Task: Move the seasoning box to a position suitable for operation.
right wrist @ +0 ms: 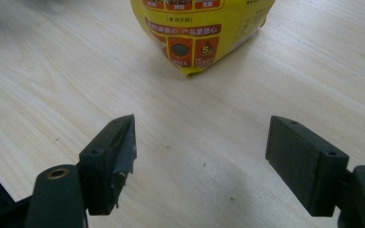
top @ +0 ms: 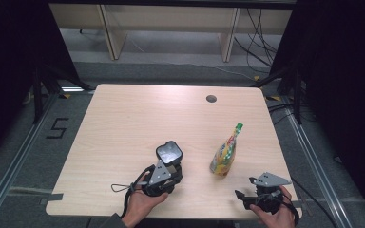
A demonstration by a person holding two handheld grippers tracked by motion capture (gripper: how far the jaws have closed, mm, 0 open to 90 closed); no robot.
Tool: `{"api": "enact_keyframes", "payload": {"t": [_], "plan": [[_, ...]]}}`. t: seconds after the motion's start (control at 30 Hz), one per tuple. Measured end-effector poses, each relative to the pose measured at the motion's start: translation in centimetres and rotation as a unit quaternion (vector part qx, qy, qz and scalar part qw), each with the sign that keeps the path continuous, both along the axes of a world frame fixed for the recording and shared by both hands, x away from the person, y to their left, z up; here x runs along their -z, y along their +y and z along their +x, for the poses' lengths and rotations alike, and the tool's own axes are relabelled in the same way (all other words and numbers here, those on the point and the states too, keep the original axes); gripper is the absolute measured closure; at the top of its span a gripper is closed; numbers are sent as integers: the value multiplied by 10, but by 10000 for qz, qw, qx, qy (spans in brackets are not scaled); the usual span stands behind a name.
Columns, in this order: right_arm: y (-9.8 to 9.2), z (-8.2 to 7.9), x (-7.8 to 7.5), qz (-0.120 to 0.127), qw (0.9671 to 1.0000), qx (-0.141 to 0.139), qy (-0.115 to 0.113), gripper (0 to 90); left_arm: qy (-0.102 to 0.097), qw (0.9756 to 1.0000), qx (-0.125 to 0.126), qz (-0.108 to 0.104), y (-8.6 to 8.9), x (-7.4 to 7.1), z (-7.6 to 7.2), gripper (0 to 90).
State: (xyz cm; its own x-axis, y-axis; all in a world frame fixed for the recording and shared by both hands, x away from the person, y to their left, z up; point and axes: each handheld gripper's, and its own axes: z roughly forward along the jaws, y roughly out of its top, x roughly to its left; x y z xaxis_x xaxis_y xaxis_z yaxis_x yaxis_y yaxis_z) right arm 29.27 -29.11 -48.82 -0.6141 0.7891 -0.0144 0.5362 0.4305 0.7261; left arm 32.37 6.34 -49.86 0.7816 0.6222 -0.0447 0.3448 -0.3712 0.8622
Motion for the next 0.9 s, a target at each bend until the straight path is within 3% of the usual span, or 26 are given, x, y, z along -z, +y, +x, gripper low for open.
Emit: {"api": "enact_keyframes", "payload": {"t": [0.13,0.2,0.23,0.33,0.4,0.43,0.47,0.53,0.57,0.6,0.67,0.73,0.77,0.83,0.87,0.9], "plan": [[0,-1,0,-19,10000,-1,10,266,-5,10000,-35,30,1,1,-2,791],[1,-1,0,-2,10000,-11,41,266,95,9999,-86,-63,2,2,-2,788],[0,-1,0,1,10000,-17,52,266,11,9999,-102,64,2,1,-4,779],[0,0,0,8,10000,-48,42,266,44,9998,-107,138,3,1,-4,772],[0,0,1,-11,9999,-143,-2,266,128,9998,-168,54,3,3,-4,768],[1,-1,0,-14,10000,-36,55,266,79,9998,-125,122,5,3,-3,768],[3,-3,0,56,9999,26,139,266,170,9996,-200,51,4,3,-4,768],[3,-2,1,39,9999,17,123,266,33,9994,-264,228,3,3,0,739],[3,-3,1,34,9998,44,171,266,55,9994,-254,214,1,3,2,739],[1,0,1,-59,9999,-86,53,266,109,9993,-308,156,1,4,2,739],[3,-2,1,14,9999,25,133,266,-13,9992,-315,226,1,4,6,728],[2,-2,1,9,10000,-7,94,267,-9,9990,-387,236,0,5,8,711],[2,-1,1,-16,9999,-22,111,266,-218,9990,-214,316,1,5,16,705],[3,-2,1,-4,9999,12,152,266,-142,9993,-235,235,-2,6,19,712],[3,-2,1,8,9999,-9,147,266,-281,9985,-209,429,-2,5,21,718],[3,-2,1,8,9999,-9,147,266,-281,9985,-209,429,-2,5,21,731]]}}
